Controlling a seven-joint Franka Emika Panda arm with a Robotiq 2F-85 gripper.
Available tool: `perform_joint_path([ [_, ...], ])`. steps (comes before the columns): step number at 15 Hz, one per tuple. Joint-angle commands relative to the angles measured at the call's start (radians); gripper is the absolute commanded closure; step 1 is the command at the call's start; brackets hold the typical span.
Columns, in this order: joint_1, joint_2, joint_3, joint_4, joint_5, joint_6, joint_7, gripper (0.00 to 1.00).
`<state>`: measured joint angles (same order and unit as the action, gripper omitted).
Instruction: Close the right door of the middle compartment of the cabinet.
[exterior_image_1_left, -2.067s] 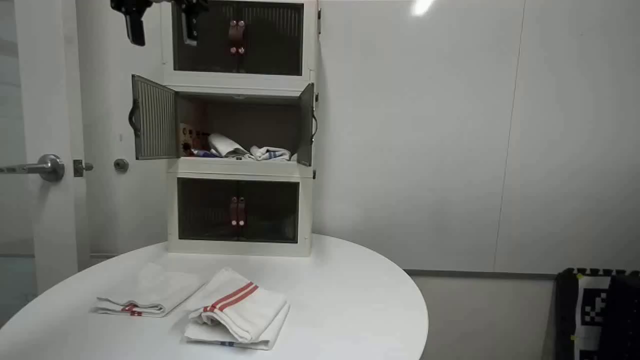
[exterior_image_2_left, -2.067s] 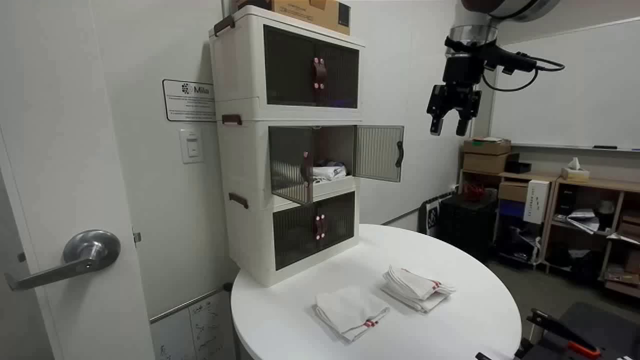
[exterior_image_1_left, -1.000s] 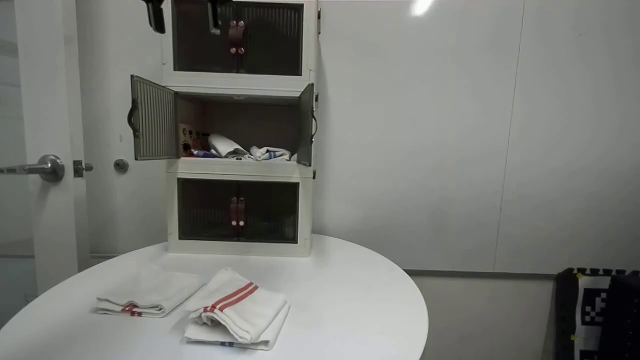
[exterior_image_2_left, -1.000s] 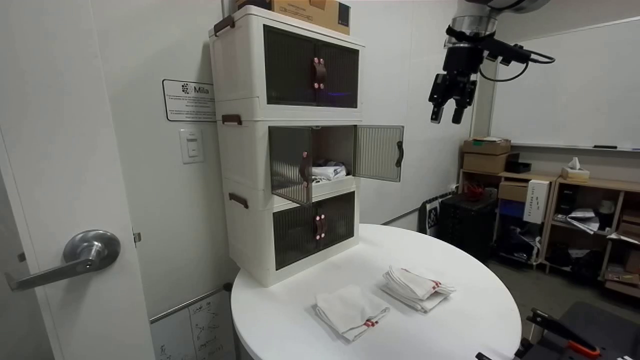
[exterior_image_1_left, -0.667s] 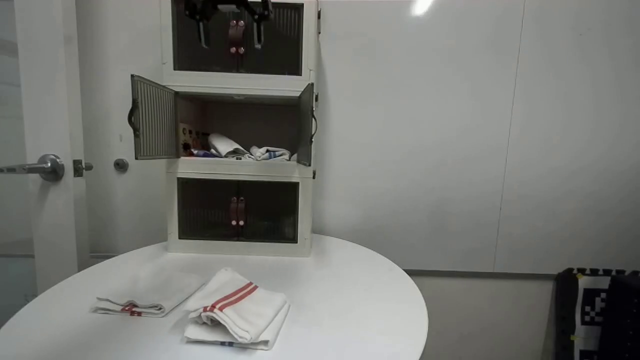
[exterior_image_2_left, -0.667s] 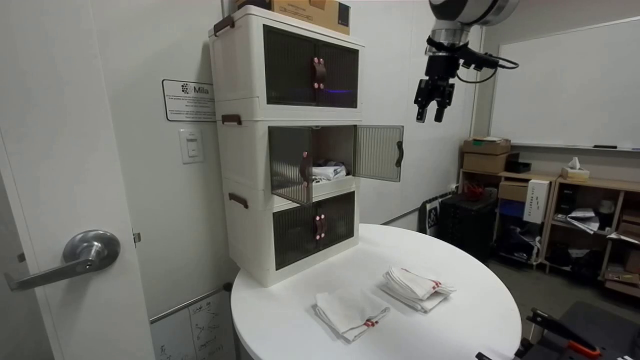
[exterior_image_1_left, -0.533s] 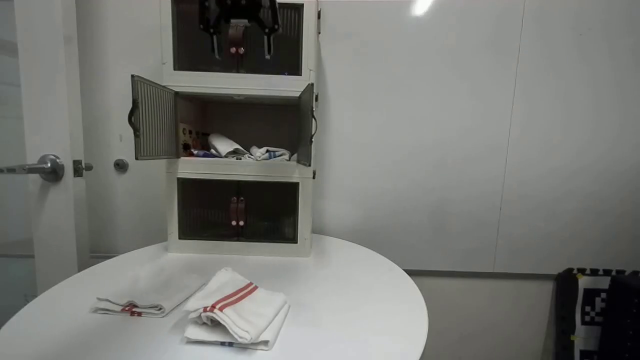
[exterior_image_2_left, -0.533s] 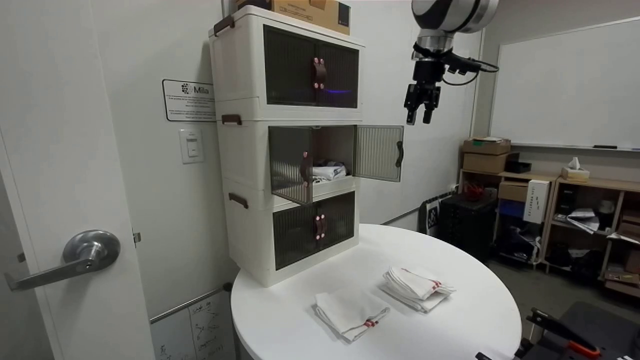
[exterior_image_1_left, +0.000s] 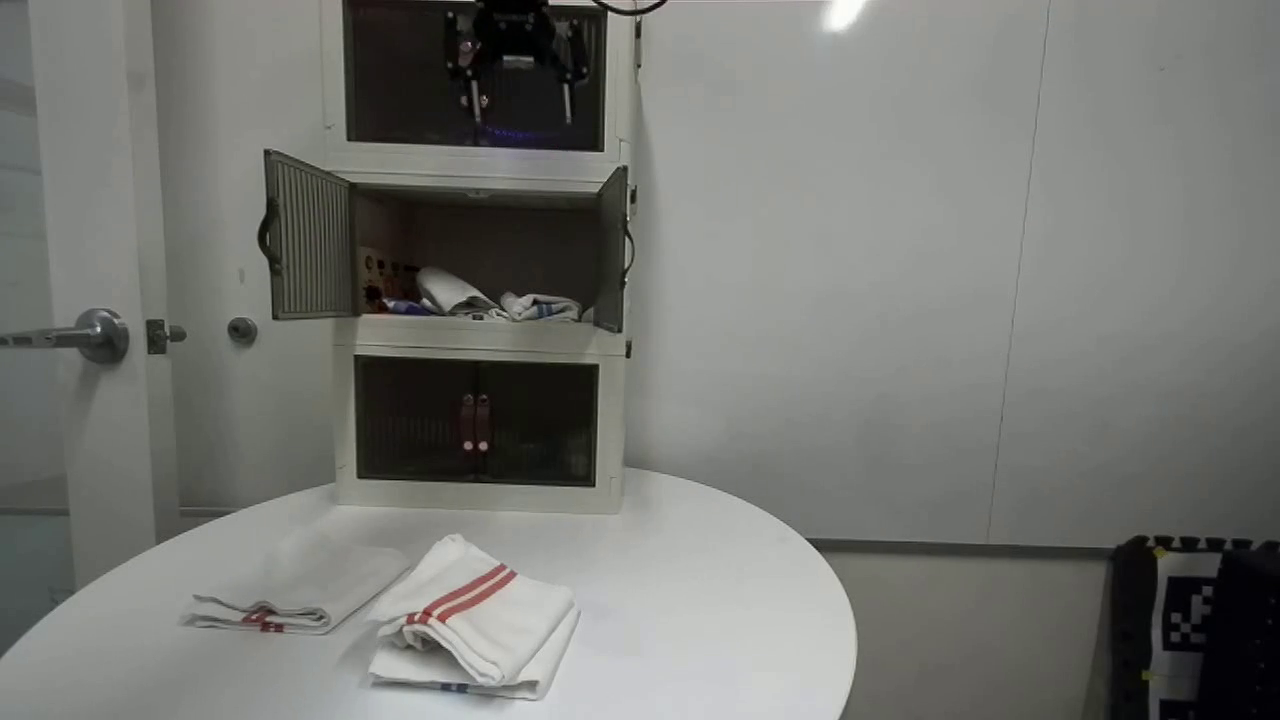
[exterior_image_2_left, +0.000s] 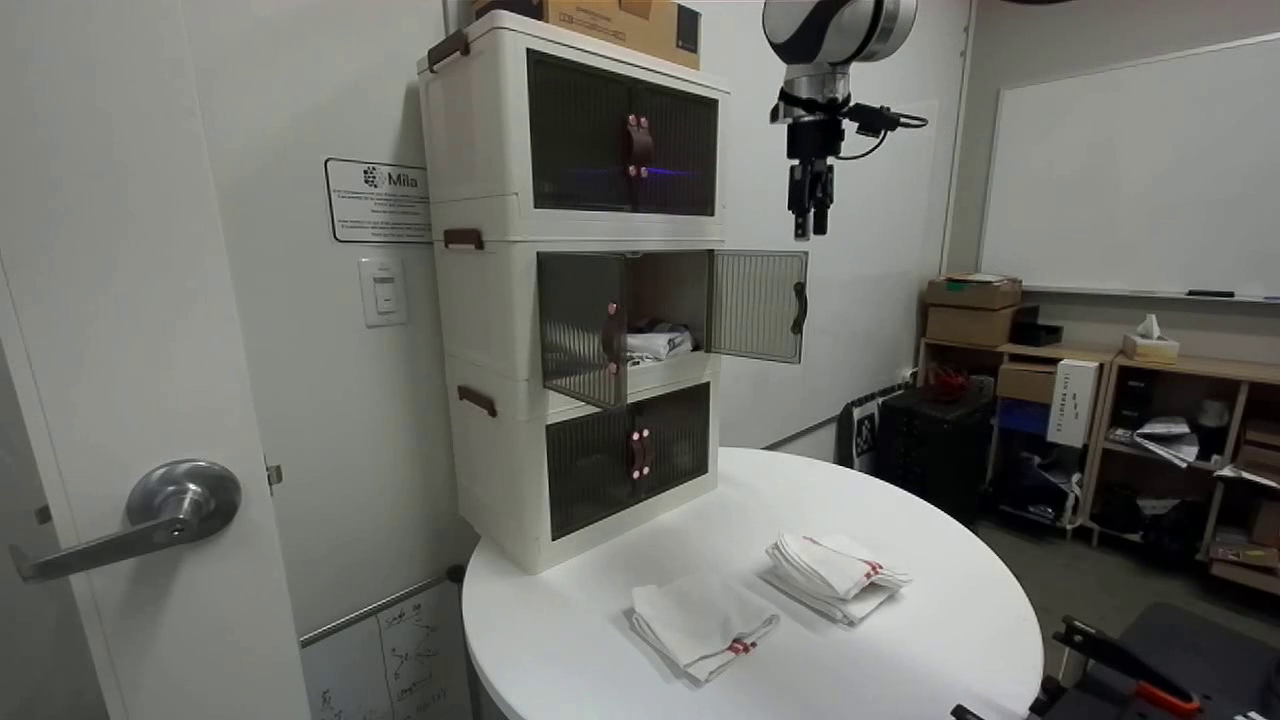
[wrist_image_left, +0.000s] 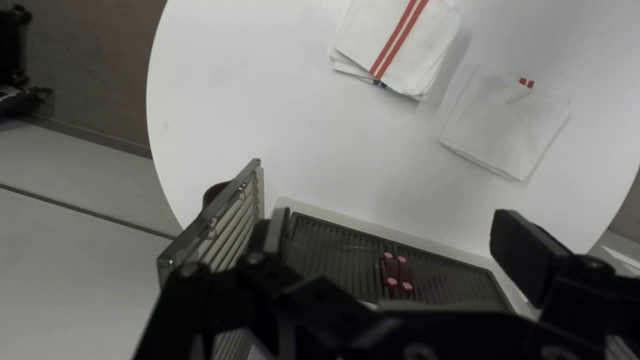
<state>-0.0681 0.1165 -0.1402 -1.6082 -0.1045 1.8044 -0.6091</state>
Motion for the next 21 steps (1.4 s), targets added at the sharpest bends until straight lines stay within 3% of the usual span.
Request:
perform_joint_path([
  [1,-0.058,0.083,0.004,0.158,-0.006,-0.093,-0.108,0.0],
  [5,-0.119,0.142,0.001,0.221,0.059,-0.014,-0.075,0.0],
  [6,-0.107,0.088,0.011,0.154,0.018,-0.027,-0.076,0.0],
  [15,-0.122,0.107,0.009,0.156,0.01,-0.033,-0.07,0.0],
  [21,-0.166,0.14,-0.007,0.18,-0.007,0.029,-0.111,0.0],
])
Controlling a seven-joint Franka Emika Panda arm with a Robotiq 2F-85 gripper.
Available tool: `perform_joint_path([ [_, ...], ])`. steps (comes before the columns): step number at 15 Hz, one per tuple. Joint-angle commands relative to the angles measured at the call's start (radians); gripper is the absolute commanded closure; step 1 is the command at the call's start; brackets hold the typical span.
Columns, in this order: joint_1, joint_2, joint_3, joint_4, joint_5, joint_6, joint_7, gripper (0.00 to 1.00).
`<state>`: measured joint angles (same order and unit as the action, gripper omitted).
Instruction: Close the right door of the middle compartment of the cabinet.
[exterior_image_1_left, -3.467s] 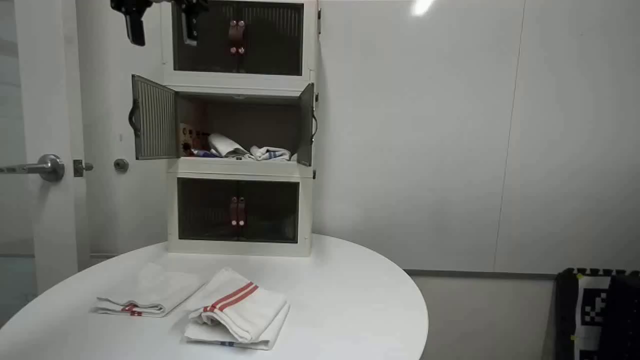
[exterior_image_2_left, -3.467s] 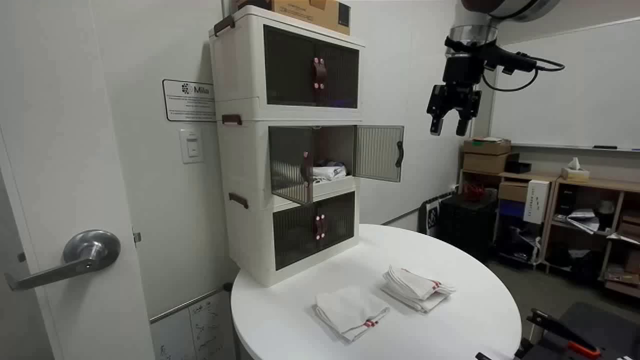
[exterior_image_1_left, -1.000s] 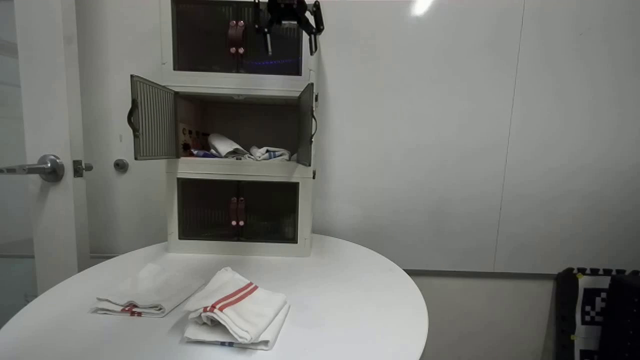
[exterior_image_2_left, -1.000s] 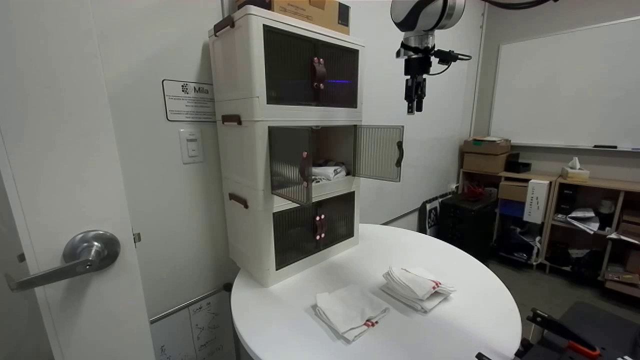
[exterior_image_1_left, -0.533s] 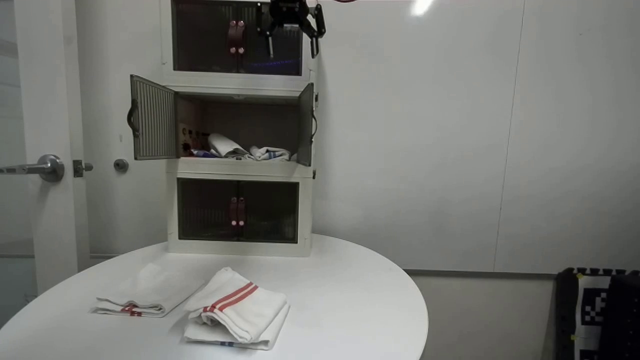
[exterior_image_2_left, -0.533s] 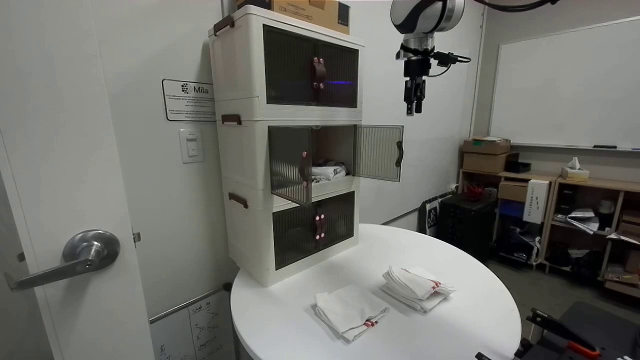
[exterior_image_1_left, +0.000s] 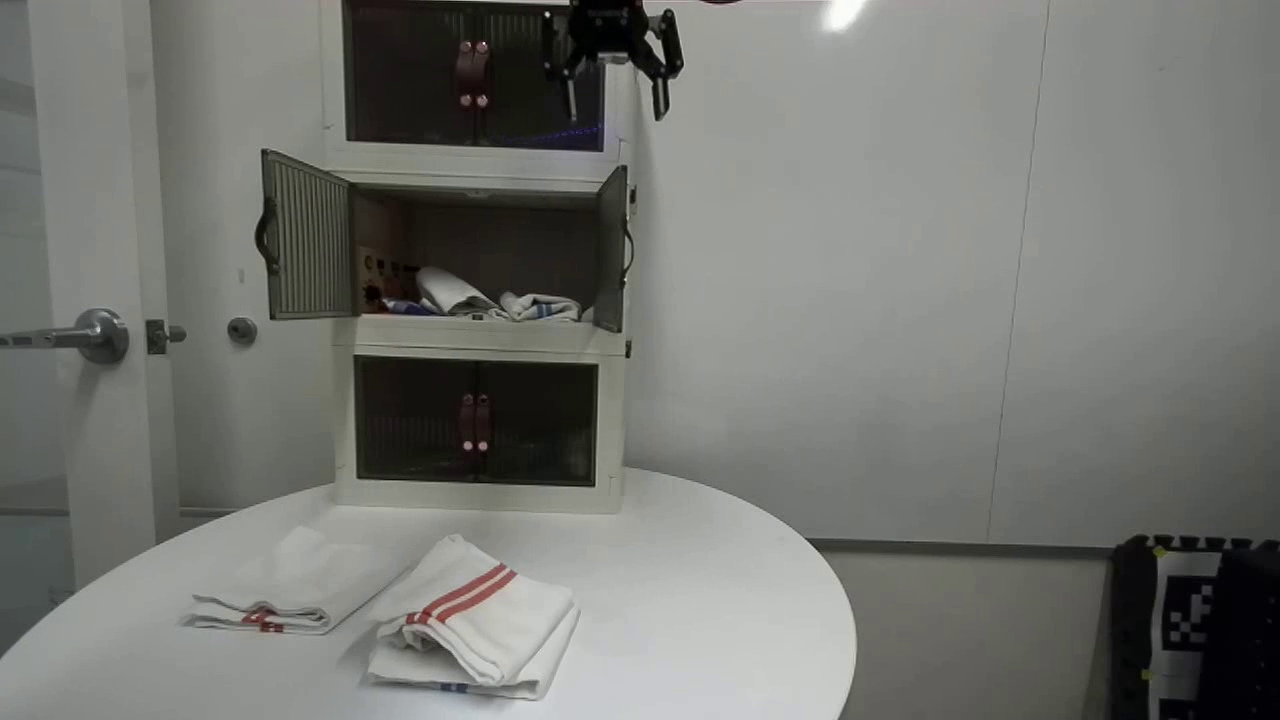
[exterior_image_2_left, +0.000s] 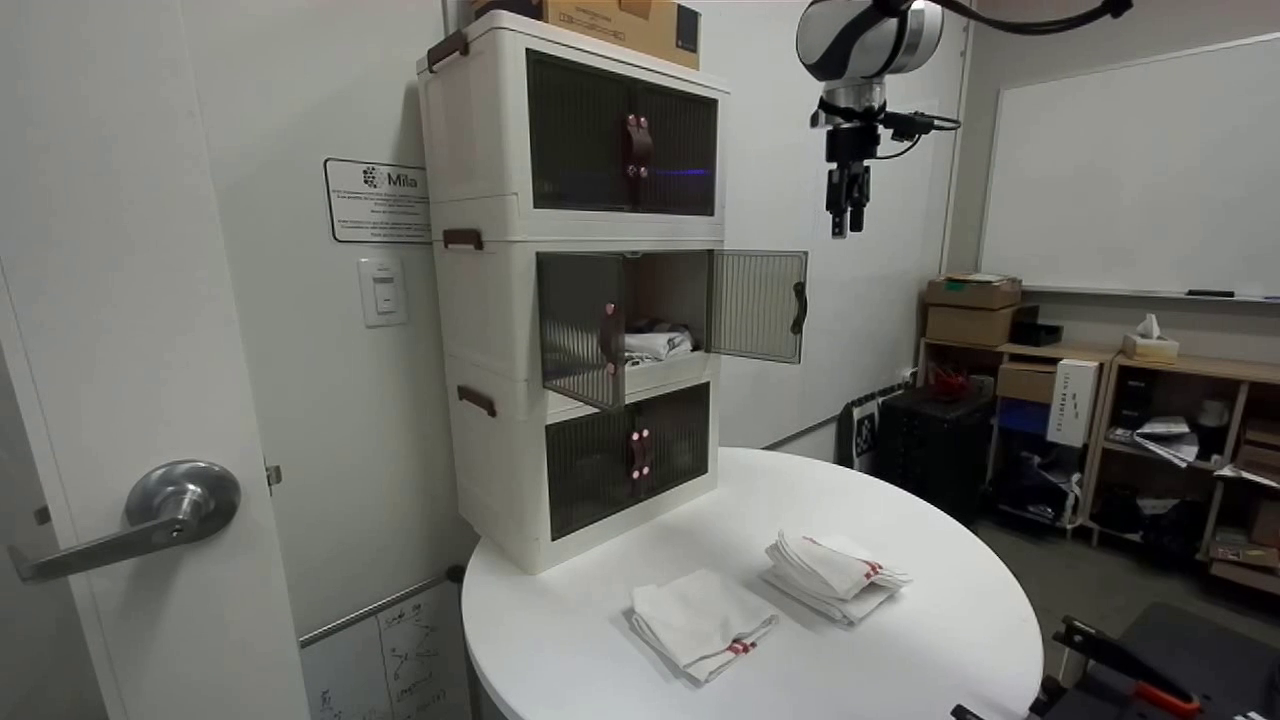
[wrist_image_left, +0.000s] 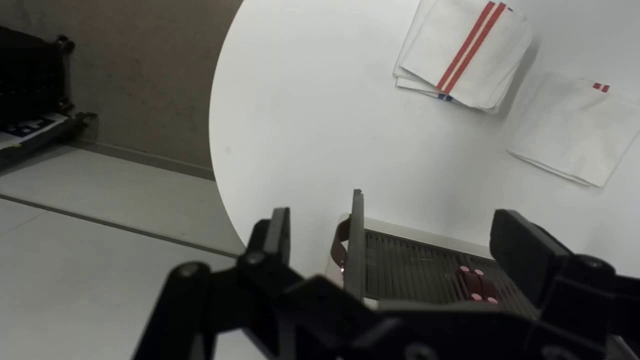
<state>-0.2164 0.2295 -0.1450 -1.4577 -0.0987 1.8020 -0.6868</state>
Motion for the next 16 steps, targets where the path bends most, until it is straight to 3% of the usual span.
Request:
perform_joint_path([
  [1,-0.025,0.033,0.0,0.03,-0.005,0.048,-0.046,0.0],
  [5,-0.032,0.082,0.017,0.02,0.032,0.14,-0.051,0.0],
  [16,-0.035,0.115,0.118,-0.074,0.101,0.344,-0.271,0.0],
])
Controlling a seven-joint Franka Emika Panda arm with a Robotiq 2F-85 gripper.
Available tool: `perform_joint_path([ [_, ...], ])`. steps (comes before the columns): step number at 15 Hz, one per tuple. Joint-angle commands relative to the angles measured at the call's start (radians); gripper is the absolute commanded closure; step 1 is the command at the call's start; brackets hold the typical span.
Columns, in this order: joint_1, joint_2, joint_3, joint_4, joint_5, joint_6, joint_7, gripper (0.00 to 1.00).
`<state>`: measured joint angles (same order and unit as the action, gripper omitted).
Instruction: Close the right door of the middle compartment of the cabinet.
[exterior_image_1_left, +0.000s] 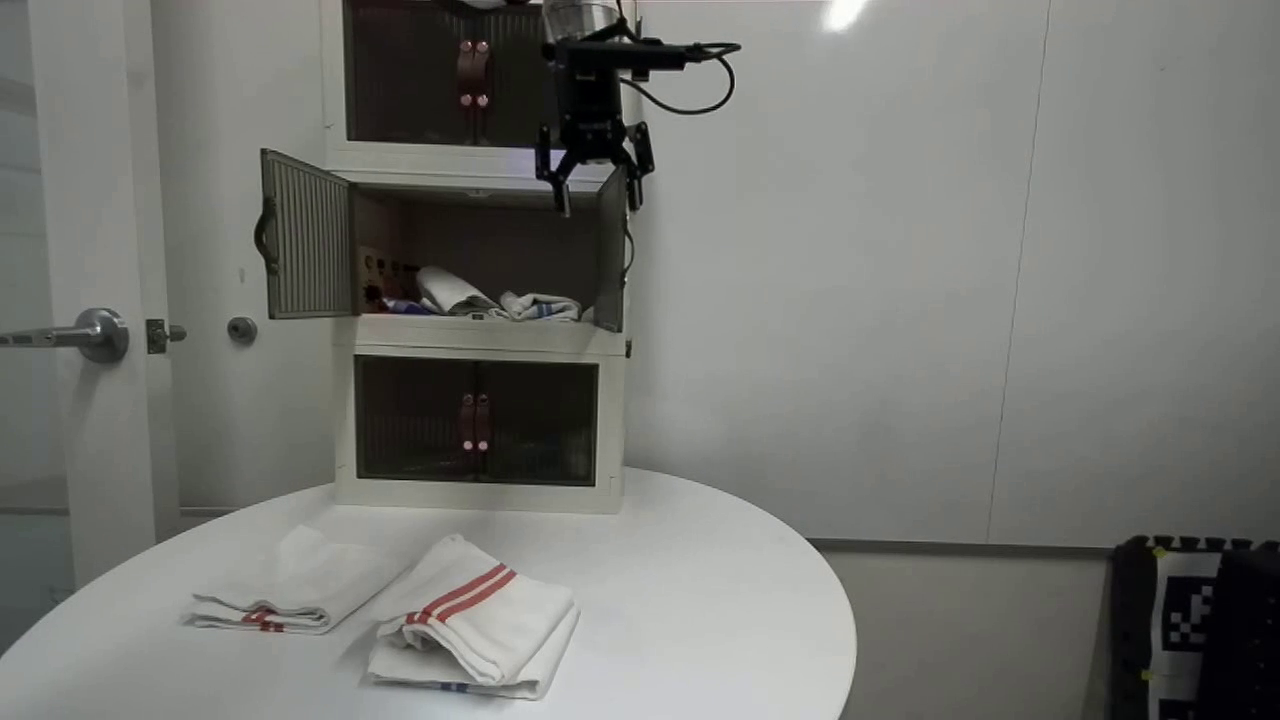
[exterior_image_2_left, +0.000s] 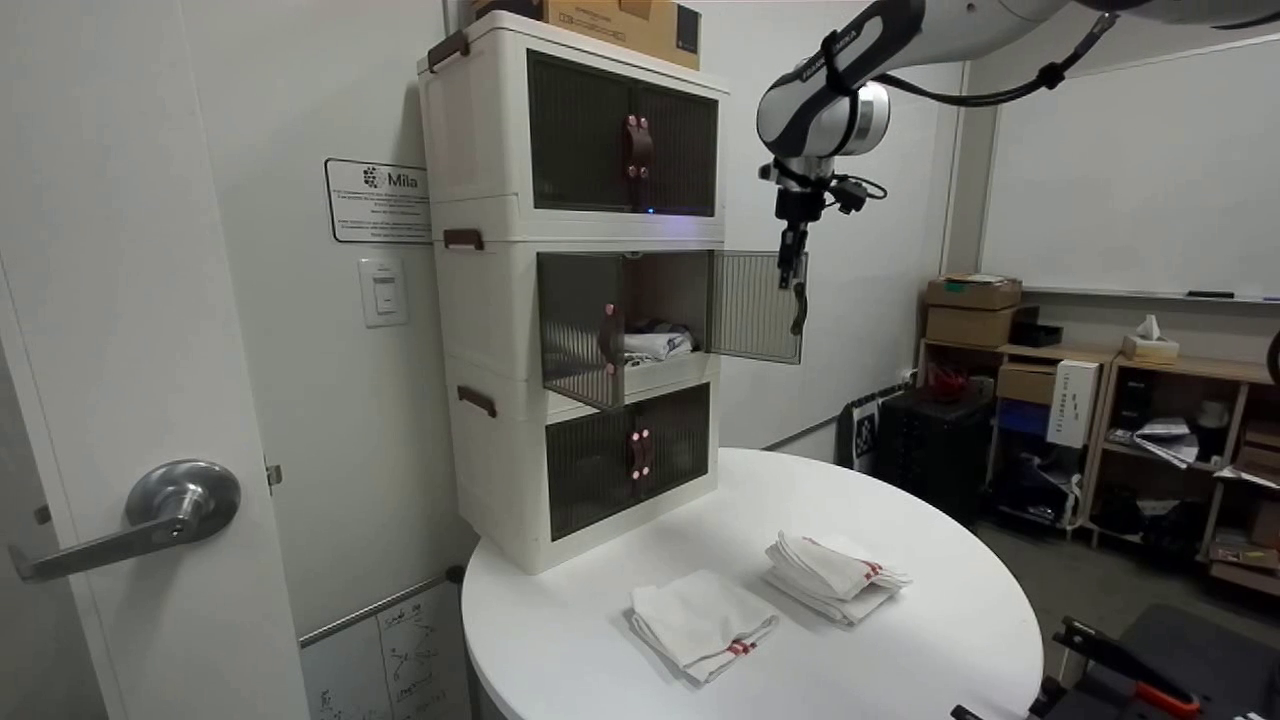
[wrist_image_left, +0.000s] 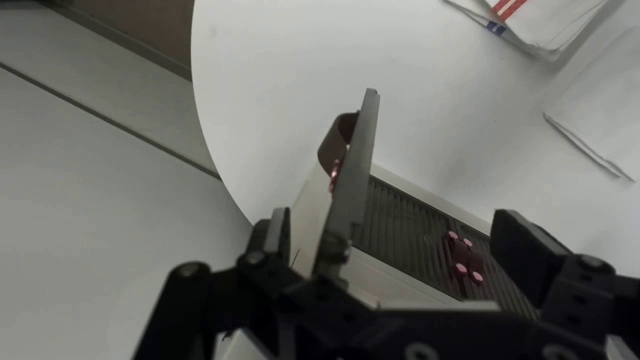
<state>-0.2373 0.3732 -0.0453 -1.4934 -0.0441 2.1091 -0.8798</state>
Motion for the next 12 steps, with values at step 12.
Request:
perform_joint_path([
  [12,0.017,-0.136,0.076,-0.141,0.252,-0.089,-0.344,0.0],
])
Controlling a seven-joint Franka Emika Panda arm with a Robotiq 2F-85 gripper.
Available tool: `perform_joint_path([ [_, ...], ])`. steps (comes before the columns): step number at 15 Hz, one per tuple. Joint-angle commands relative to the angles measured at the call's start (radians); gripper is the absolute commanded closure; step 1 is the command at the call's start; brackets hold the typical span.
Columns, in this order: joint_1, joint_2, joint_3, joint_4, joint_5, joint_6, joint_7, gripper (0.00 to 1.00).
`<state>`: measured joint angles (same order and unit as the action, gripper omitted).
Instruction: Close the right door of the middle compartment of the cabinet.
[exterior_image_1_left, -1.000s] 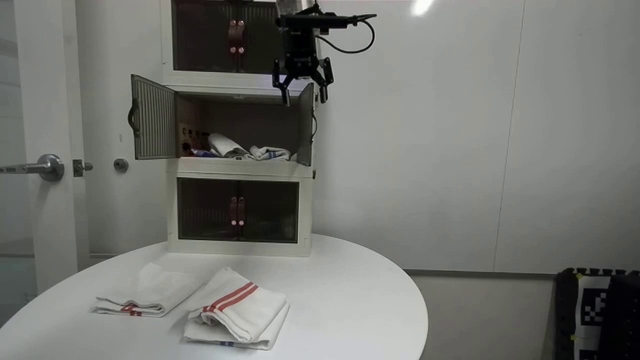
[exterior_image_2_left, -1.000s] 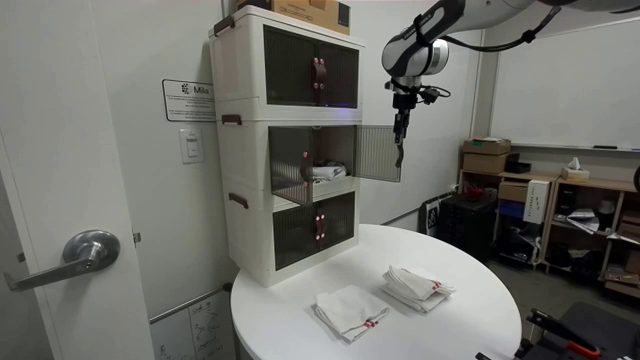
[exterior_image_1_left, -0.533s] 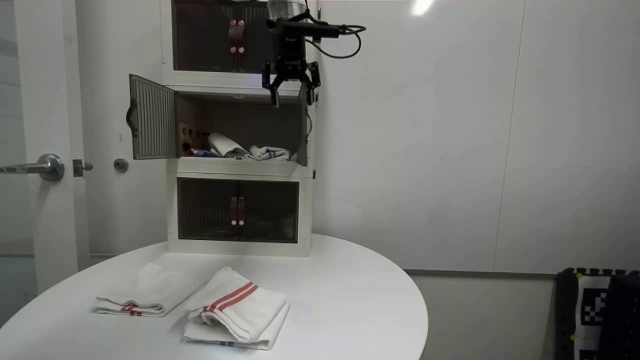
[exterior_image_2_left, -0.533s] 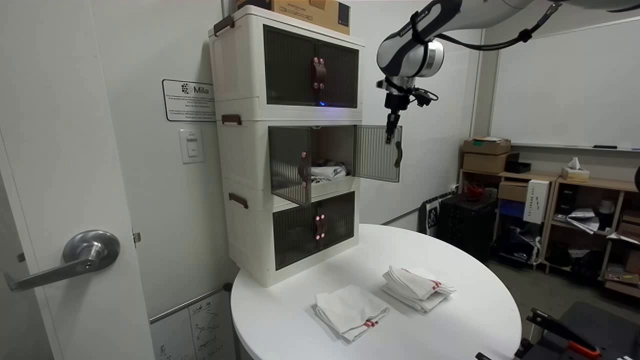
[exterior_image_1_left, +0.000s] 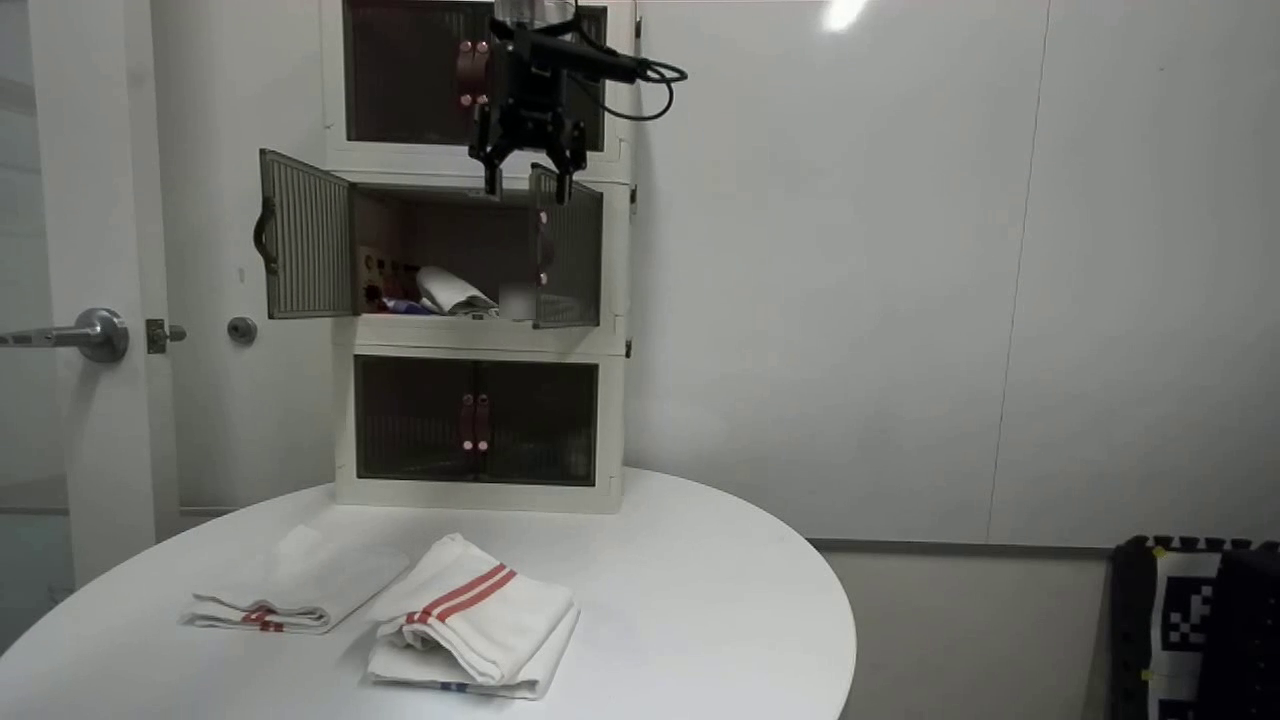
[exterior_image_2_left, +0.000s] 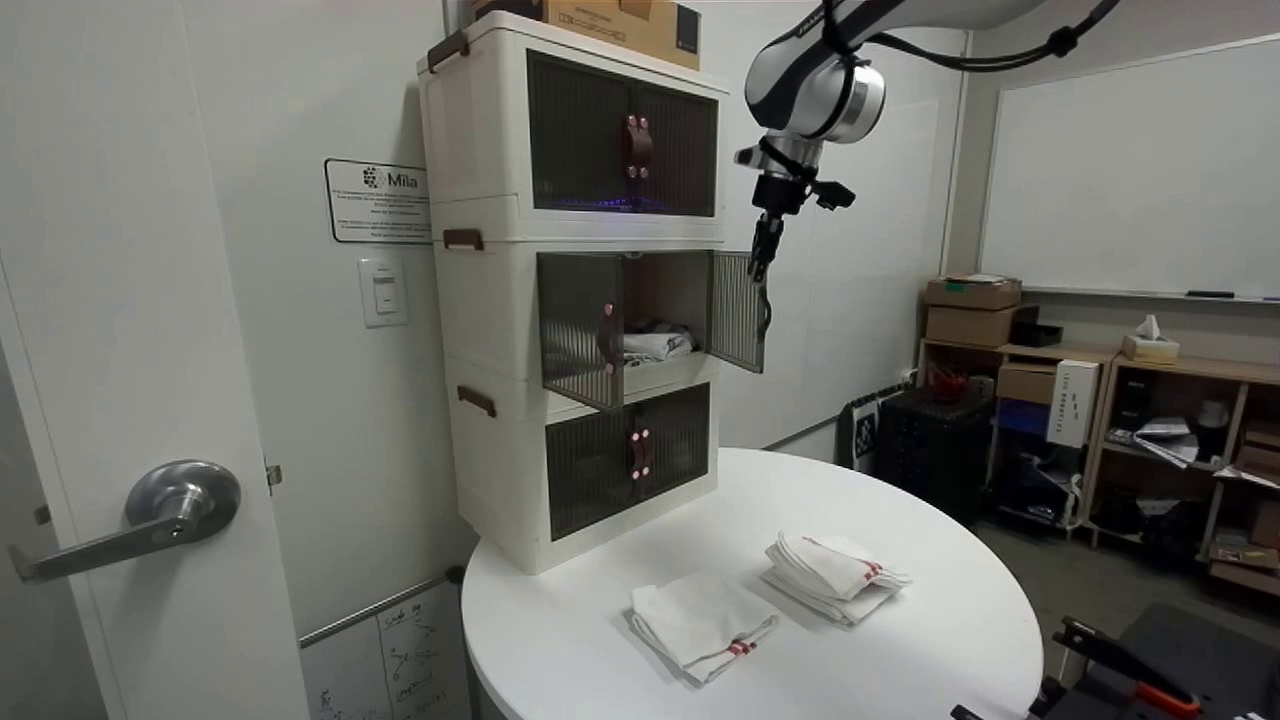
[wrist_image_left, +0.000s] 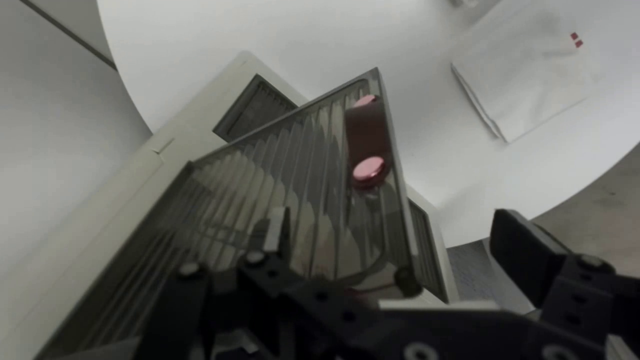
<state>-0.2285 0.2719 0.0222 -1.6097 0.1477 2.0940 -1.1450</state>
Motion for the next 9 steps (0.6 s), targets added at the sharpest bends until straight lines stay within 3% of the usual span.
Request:
perform_joint_path([
  [1,0.012,-0.033,0.011,-0.016,0.075,-0.121,-0.11,0.0],
  [4,0.038,-0.017,0.005,0.01,0.061,-0.213,-0.132,0.0],
  [9,0.073,0.047,-0.006,0.052,0.051,-0.039,0.015,0.0],
])
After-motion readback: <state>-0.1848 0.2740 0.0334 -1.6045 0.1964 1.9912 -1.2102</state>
